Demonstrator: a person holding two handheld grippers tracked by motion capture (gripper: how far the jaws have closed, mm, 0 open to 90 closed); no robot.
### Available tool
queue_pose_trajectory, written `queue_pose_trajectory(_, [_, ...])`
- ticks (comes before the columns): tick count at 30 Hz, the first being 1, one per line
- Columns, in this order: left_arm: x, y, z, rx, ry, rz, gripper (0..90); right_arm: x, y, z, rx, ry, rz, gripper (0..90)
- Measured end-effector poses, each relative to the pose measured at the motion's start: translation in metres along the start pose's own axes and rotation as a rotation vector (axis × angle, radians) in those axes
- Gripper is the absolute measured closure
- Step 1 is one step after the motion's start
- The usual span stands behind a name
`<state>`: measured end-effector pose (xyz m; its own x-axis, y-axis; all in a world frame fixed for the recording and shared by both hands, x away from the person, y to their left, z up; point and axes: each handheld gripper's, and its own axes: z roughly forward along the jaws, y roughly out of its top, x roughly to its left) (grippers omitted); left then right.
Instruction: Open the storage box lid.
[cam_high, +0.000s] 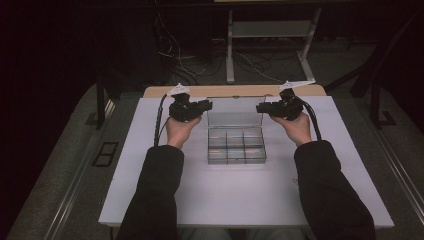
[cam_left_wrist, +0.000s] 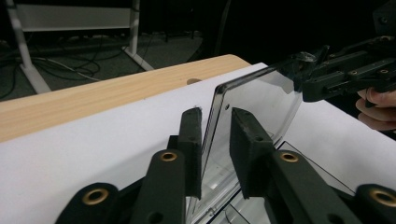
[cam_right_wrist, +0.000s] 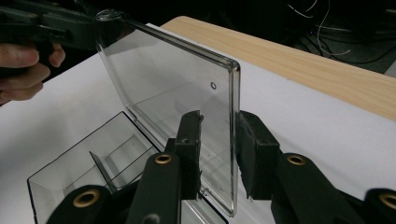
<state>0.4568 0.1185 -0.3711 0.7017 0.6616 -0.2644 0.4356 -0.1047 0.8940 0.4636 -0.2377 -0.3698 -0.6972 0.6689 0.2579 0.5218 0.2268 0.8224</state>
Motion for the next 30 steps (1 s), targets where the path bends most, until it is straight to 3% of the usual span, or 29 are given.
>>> queue_pose_trajectory(8, [0.006, -0.007, 0.008, 0.012, -0.015, -0.055, 64.3, -0.003, 0.000, 0.002, -0.006, 0.000, -0.001, 71.0])
queue_pose_trajectory(20, [0.014, -0.022, 0.018, 0.025, -0.063, -0.118, 62.0, -0.007, -0.001, 0.005, -0.027, 0.005, 0.019, 71.2])
queue_pose_trajectory(30, [0.016, -0.026, 0.026, 0.036, -0.041, -0.105, 68.4, -0.013, -0.003, 0.010, -0.055, 0.002, 0.042, 71.5])
